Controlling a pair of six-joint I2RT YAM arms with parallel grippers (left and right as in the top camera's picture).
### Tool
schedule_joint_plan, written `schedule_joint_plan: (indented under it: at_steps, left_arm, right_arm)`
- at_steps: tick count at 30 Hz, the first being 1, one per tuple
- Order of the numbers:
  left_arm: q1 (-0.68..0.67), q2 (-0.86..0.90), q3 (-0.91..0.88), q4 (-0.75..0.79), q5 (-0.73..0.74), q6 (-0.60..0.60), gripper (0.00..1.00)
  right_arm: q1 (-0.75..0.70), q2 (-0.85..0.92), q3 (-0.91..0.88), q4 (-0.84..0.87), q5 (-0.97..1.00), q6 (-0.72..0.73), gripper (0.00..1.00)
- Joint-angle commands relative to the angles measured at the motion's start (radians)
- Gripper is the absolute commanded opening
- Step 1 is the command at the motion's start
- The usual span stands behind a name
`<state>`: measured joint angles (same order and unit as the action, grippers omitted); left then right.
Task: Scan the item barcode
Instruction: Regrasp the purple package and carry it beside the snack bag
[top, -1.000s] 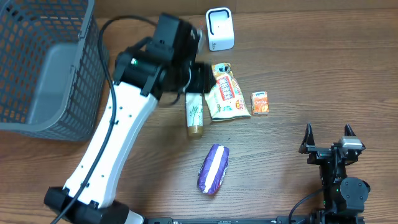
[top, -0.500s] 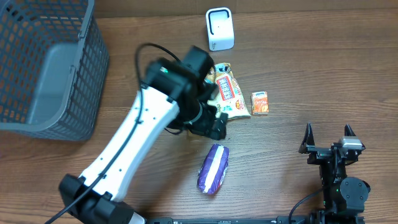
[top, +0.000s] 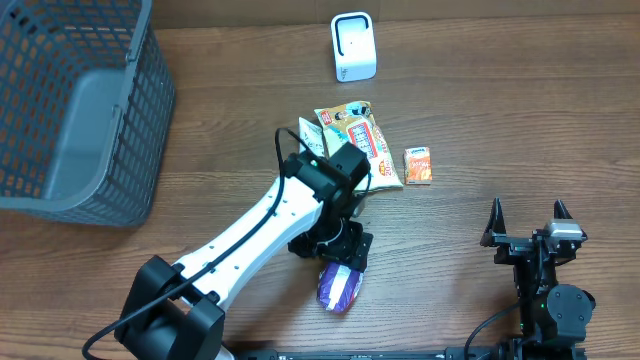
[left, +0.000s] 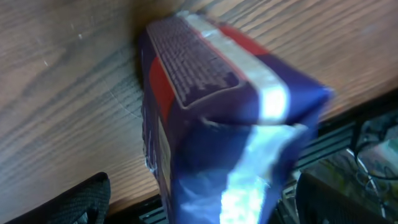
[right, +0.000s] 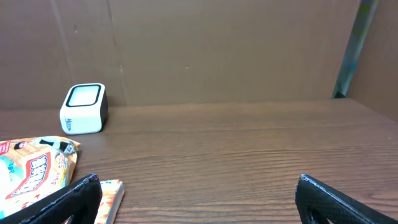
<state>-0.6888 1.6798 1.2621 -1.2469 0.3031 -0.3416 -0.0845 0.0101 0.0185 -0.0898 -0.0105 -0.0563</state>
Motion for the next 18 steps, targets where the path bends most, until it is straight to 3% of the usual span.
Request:
schedule_joint_plan:
  at_steps: [1,6,11,13,18]
  left_arm:
    - [-0.027,0.0,-0.045,0.042,0.0,-0.079,0.83]
    - [-0.056,0.0,-0.093,0.136,-0.027,-0.135,0.65]
    - [-0.05,0.0,-0.092,0.161,-0.119,-0.183,0.17]
    - [-0.035,0.0,-0.076,0.172,-0.114,-0.183,0.04]
    - [0.021,0.0,0.06,0.174,-0.058,-0.151,0.04]
  right_arm:
    - [0.005,-0.007,-0.01,0.006,0.01,-0.004,1.0]
    - [0.005,-0.007,-0.01,0.006,0.01,-0.004,1.0]
    - [0.005,-0.007,-0.01,0.006,0.01,-0.004,1.0]
    - [0.005,-0.007,-0.01,0.005,0.01,-0.004,1.0]
    - [0.005,-0.007,-0.01,0.006,0.01,-0.004,1.0]
